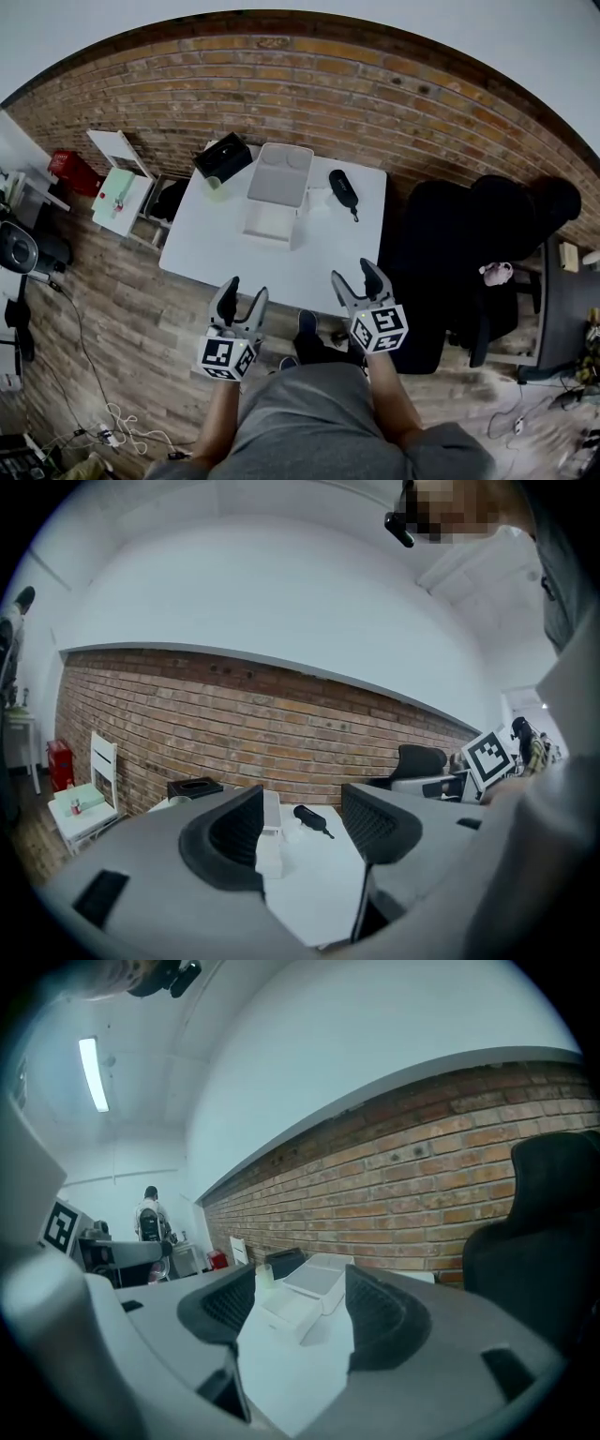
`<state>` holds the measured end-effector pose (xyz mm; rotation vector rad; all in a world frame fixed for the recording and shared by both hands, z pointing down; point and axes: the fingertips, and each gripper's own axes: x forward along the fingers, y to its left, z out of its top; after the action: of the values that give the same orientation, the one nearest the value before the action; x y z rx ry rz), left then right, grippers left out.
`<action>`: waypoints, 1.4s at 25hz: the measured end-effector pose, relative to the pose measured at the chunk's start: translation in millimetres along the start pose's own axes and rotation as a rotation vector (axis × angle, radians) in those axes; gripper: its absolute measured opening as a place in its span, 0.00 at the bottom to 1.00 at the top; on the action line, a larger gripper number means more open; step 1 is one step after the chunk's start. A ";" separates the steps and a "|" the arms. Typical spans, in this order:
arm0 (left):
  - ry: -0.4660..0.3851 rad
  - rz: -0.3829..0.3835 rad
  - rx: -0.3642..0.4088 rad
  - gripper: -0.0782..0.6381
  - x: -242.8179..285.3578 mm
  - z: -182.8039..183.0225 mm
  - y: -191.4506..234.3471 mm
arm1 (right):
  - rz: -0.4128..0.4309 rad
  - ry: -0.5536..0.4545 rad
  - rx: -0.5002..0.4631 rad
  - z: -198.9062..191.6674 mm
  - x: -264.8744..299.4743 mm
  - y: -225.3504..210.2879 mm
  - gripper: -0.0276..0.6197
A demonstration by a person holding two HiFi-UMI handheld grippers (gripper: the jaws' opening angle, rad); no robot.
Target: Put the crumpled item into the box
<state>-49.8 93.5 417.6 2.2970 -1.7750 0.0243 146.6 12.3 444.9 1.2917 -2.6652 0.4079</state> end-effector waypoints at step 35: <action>0.070 0.054 -0.023 0.45 139.6 6.4 64.6 | -0.019 0.212 -0.020 -69.9 205.4 -117.5 0.46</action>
<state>-75.8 -55.9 444.8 2.2047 -1.7925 0.0919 113.4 -188.8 584.0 1.1947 -2.4736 0.4851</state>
